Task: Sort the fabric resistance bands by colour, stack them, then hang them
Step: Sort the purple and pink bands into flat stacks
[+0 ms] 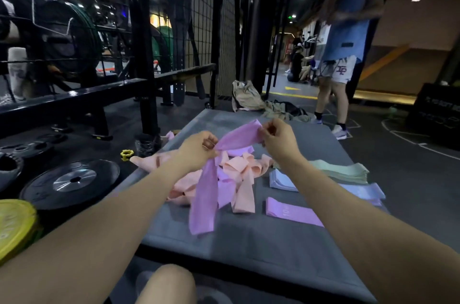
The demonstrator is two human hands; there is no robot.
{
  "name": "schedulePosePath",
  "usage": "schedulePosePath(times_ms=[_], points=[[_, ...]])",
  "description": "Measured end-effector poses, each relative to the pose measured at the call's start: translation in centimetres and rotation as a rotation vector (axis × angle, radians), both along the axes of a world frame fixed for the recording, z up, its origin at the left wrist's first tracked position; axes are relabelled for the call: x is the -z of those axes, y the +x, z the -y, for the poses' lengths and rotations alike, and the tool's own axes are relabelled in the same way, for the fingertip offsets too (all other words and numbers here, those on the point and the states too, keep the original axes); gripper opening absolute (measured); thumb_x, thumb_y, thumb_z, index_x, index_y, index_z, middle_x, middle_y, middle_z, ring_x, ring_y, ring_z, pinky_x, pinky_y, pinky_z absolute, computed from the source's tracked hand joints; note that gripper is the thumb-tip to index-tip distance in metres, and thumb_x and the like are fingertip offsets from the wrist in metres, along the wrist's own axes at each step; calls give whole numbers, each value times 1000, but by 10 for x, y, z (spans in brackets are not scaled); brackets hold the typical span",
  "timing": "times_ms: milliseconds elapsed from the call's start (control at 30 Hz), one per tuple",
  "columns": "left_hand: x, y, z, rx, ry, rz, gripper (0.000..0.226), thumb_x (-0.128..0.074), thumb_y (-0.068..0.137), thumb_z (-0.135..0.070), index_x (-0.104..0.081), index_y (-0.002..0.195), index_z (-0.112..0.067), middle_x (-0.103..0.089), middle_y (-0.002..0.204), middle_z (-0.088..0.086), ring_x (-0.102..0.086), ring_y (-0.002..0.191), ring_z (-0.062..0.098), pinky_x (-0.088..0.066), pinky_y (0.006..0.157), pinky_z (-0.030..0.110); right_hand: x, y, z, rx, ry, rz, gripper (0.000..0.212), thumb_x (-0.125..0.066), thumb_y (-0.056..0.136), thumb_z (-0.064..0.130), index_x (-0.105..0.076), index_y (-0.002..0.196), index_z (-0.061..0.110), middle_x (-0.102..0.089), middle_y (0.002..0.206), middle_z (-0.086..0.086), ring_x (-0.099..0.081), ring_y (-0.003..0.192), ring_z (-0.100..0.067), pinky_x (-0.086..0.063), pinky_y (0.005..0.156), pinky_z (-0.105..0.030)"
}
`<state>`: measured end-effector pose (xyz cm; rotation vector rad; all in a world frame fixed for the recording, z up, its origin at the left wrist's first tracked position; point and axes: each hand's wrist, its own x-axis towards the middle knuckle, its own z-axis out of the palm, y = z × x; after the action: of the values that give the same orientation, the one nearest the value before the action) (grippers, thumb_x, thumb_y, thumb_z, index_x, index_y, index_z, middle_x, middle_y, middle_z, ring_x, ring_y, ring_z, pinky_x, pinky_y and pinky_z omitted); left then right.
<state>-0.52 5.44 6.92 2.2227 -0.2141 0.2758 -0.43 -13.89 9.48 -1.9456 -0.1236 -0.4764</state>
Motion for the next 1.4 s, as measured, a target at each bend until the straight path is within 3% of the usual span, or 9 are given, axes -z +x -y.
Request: schedulePosePath(times_ms=[200, 300, 433, 567, 700, 900, 1067, 1200, 1400], points=[[37, -20, 19, 48, -6, -68, 10, -61, 86, -3, -67, 89, -11, -63, 85, 0, -56, 76, 11, -39, 62, 2, 27, -22, 29, 48, -65, -84, 27, -57, 88, 8, -47, 66, 19, -55, 64, -2, -50, 58, -18, -41, 49, -21], [33, -24, 29, 55, -41, -33, 8, -61, 87, -6, -65, 83, -12, -63, 81, -2, -55, 71, 8, -41, 62, 7, 28, -25, 38, 42, -23, -103, 25, -58, 85, 5, -50, 65, 18, -54, 61, 1, -51, 59, -18, -46, 62, -31], [12, -32, 50, 157, -230, -54, 6, -58, 91, -15, -61, 85, -14, -61, 75, -5, -59, 58, -2, -46, 64, 17, 16, -29, 35, -8, 25, -82, 24, -57, 82, 3, -51, 63, 15, -51, 58, 0, -47, 56, -17, -41, 60, -31], [-13, -41, 70, 249, -517, -181, 23, -46, 98, -27, -59, 99, -9, -63, 83, 0, -62, 68, 6, -52, 65, 14, 4, -35, 22, -175, 83, -72, 25, -64, 83, 2, -54, 62, 12, -52, 57, -2, -45, 53, -15, -40, 56, -28], [-29, -42, 73, 240, -676, -251, 28, -47, 96, -35, -58, 97, -9, -61, 90, 6, -60, 83, 16, -54, 74, 23, -8, -41, 16, -311, 25, -79, 12, -62, 87, 6, -70, 78, 6, -66, 78, -17, -55, 72, -16, -46, 72, -30], [-46, -50, 72, 282, -759, -250, 10, -49, 96, -14, -57, 91, -14, -60, 94, 4, -58, 86, 14, -53, 73, 23, -16, -43, 19, -359, 263, -112, 31, -49, 91, -3, -66, 70, 12, -66, 67, 1, -57, 68, -13, -46, 72, -25], [-53, -53, 73, 300, -791, -244, 15, -45, 97, -10, -58, 90, -11, -62, 89, 5, -59, 82, 15, -54, 72, 21, -18, -47, 17, -364, 386, -100, 30, -43, 93, -3, -59, 71, 10, -59, 70, -5, -51, 66, -14, -42, 68, -22], [-61, -53, 71, 290, -802, -242, 20, -41, 99, -7, -57, 88, -12, -59, 83, 6, -56, 77, 14, -54, 61, 18, -17, -44, 12, -390, 376, -149, 4, -56, 83, 10, -56, 84, 14, -56, 77, -5, -44, 73, -18, -36, 70, -29], [-66, -49, 68, 193, -823, -212, 24, -39, 99, -6, -52, 80, -13, -49, 75, 5, -46, 66, 12, -49, 53, 18, -10, -48, 25, -586, 233, -262, 8, -61, 86, 6, -63, 90, 12, -65, 87, -8, -58, 83, -24, -45, 85, -39]])
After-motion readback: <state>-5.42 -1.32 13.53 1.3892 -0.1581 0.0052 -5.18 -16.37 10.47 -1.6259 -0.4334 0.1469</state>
